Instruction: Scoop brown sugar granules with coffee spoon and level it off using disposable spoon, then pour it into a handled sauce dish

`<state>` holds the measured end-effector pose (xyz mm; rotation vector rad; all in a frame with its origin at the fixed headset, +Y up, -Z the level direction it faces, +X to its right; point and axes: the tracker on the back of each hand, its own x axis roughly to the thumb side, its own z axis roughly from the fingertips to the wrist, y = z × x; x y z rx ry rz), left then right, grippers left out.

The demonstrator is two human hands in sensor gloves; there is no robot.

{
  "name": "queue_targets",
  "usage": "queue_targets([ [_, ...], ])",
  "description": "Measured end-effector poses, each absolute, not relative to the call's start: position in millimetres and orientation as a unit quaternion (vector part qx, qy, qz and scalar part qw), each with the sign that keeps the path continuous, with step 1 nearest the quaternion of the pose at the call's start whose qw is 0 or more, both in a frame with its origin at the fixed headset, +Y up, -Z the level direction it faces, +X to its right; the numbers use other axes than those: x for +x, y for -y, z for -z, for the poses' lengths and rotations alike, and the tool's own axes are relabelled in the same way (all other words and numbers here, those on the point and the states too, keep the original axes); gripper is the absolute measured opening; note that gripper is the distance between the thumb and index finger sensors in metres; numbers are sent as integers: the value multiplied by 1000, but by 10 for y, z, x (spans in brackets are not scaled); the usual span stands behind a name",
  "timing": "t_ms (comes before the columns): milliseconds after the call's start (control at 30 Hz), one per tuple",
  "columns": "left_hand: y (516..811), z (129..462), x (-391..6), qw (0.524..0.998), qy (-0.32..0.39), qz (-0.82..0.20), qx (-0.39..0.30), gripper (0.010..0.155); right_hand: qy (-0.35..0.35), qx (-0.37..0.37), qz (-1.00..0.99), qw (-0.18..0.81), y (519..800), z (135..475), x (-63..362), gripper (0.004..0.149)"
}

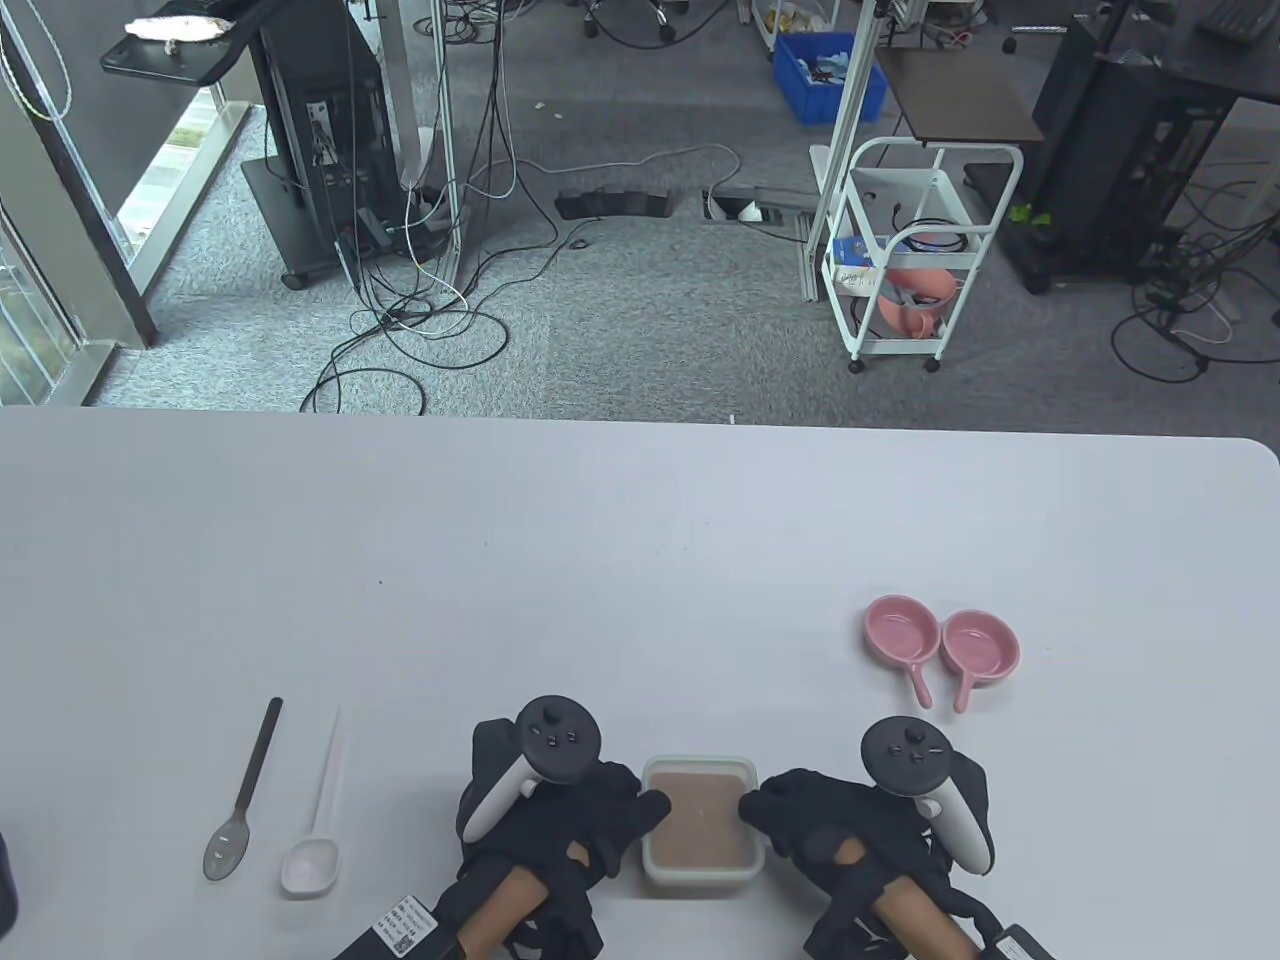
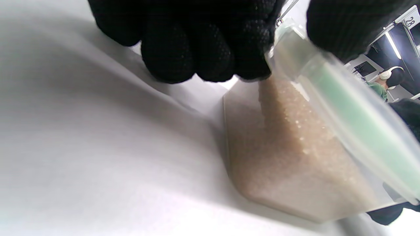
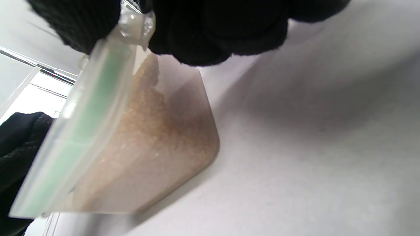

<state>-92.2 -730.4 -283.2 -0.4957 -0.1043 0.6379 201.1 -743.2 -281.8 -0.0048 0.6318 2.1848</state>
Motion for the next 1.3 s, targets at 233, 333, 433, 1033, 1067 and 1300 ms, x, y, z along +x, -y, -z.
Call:
queue_targets([
  [233,7296,2805,-936,926,46,-303,-222,57,-219,-3,-894,391,7366,2794,2005,52],
  [333,7287,2785,-944,929,46,-302,-211,59,-222,6,-900,375,7331,2800,1996,52],
  [433,7244,2775,-960,936,57,-289,-193,65,-230,15,-897,379,7325,2807,2016,53],
  [1033,7125,2597,-514,943,279,-125,-133,119,-217,149,-902,343,7029,2879,2221,86],
  [1067,7130,2595,-509,944,277,-124,-132,118,-219,155,-902,339,7026,2879,2218,87],
  [1300,7140,2599,-504,943,277,-130,-128,114,-236,190,-905,298,7033,2867,2150,93],
])
